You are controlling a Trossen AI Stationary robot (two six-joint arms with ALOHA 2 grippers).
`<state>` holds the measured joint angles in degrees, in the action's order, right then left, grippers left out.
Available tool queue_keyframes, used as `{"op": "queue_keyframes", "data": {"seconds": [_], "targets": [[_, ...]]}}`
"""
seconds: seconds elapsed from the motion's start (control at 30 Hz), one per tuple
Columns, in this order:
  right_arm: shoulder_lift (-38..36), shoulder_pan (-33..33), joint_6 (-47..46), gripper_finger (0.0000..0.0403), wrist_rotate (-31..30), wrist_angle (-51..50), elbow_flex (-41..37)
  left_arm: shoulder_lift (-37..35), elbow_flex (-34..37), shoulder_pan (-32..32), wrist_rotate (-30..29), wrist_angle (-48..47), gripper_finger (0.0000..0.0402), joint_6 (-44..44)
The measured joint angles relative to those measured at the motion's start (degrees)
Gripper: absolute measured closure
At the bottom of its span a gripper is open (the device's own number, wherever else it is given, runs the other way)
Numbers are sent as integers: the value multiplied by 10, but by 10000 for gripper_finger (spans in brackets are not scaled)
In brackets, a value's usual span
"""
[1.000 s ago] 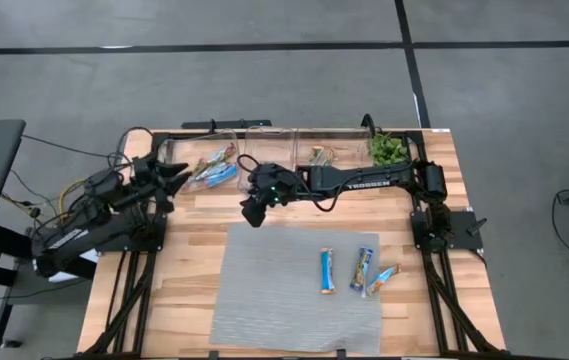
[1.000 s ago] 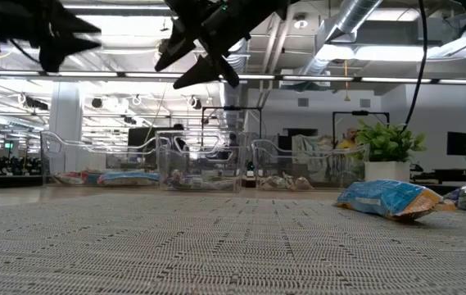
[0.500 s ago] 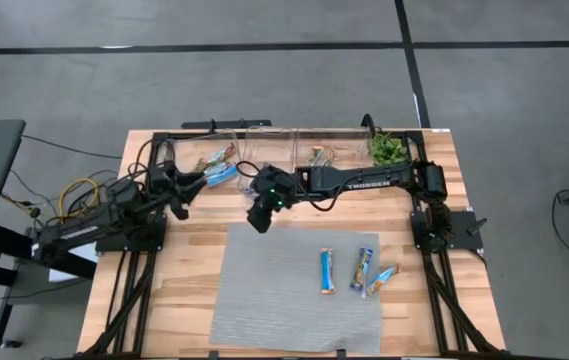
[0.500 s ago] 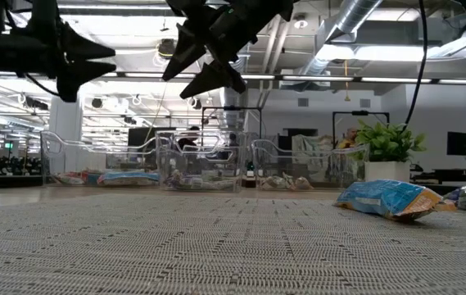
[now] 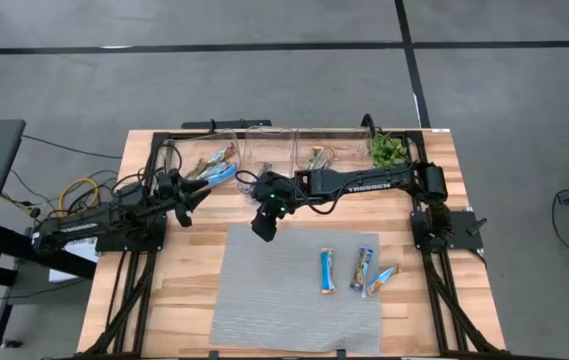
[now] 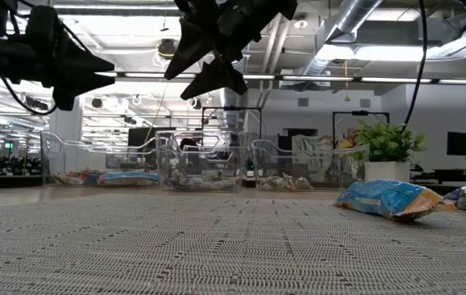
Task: Pick and place Granola Bars by type
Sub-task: Put the left yellow granola bar into the right transparent bin
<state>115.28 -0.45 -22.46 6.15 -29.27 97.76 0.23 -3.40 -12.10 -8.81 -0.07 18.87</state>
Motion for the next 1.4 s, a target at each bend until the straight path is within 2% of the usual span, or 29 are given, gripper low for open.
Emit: {"op": "queue_keyframes", "data": {"seconds": [0.17,0.43,0.53,0.7,1.1,1.23,1.4], "targets": [[0,6,0,195,1,-12,0,0,0,25,-26,0,244,-21],[0,12,-1,195,20,-19,0,0,0,52,-32,7,244,-62],[0,12,-1,195,28,-18,0,0,0,59,-29,12,244,-70],[0,12,-1,195,31,-18,0,0,0,71,7,56,244,-94],[0,13,-11,195,46,-17,0,4,27,89,5,103,244,-107],[0,13,-11,195,51,-17,0,5,27,89,5,93,244,-111],[0,21,23,195,61,-23,0,6,27,89,6,30,244,-112]]}}
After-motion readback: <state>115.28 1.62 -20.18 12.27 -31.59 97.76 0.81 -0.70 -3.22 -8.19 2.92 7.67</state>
